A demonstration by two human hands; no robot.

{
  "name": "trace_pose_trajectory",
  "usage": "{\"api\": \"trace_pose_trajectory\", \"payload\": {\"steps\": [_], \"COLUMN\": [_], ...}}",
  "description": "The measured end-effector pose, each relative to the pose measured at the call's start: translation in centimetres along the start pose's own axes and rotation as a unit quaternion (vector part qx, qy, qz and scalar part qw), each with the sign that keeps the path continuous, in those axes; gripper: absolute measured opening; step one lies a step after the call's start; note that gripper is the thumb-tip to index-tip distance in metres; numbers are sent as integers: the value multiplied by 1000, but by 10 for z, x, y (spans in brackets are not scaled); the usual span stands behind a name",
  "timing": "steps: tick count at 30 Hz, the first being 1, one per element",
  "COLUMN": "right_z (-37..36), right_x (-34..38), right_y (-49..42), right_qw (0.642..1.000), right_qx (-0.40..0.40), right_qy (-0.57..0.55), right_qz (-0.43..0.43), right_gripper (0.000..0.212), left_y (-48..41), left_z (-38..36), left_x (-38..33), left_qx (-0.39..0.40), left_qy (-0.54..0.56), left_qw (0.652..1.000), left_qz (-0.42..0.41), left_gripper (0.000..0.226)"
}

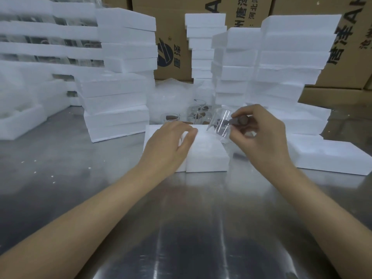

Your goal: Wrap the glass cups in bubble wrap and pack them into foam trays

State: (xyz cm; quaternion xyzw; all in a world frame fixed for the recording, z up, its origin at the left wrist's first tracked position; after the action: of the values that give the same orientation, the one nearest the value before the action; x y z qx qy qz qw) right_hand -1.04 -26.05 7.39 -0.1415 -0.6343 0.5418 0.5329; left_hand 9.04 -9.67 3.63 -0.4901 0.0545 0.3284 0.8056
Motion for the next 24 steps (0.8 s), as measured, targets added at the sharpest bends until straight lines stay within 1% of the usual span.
{"api": "trace_pose_trajectory", "payload": {"steps": [1,2,4,6,9,11,13,15,16,18,21,22,23,24], "right_z": [-2,-5,-12,-20,-26,-28,-28,-30,-31,-32,-31,-31,-31,-31], "right_x": [-5,-11,-22,-35,-59,-73,-83,-92,-95,-98,-99,-99,-99,-99], "right_y": [4,8,15,18,21,22,23,24,25,23,20,20,20,21], "right_qw": [999,997,991,977,940,920,905,893,890,890,883,879,879,880], "right_qx": [-12,-19,-15,-6,-31,-49,-64,-67,-66,-74,-89,-93,-95,-96], "right_qy": [-28,-54,-108,-164,-239,-264,-280,-294,-299,-302,-328,-336,-339,-337], "right_qz": [-27,-49,-82,-133,-241,-284,-314,-333,-338,-333,-325,-324,-322,-320], "right_gripper": [26,27,30,34,31,26,22,20,20,22,23,22,25,29], "left_y": [-7,-16,-40,-70,-117,-140,-153,-158,-159,-161,-168,-171,-173,-174], "left_z": [2,2,-3,-15,-34,-50,-71,-89,-94,-98,-86,-83,-82,-83], "left_x": [7,15,31,46,67,74,81,92,98,108,106,103,100,98], "left_qx": [-25,-41,-49,-31,-14,-7,22,41,38,-1,-83,-85,-65,-23], "left_qy": [-8,-22,-51,-99,-205,-208,-220,-246,-269,-298,-257,-248,-252,-265], "left_qw": [1000,998,996,993,974,974,972,965,960,952,961,963,964,962], "left_qz": [15,30,52,65,91,94,80,76,73,64,61,60,59,60], "left_gripper": [26,21,23,27,29,24,26,28,26,25,30,32,32,31]}}
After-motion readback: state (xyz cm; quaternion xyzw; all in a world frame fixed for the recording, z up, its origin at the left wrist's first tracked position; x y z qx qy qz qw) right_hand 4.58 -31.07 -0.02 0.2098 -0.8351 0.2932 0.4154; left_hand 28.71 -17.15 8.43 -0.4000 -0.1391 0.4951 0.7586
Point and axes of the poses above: each hand's wrist, its own y-axis away from the middle knuckle, its own z-axis out of the back of the hand, x = y × z, the point moved 6 cm from there along -y, towards the middle knuckle, and after that the axes turned 13 degrees about -x, right-handed, at the moved point
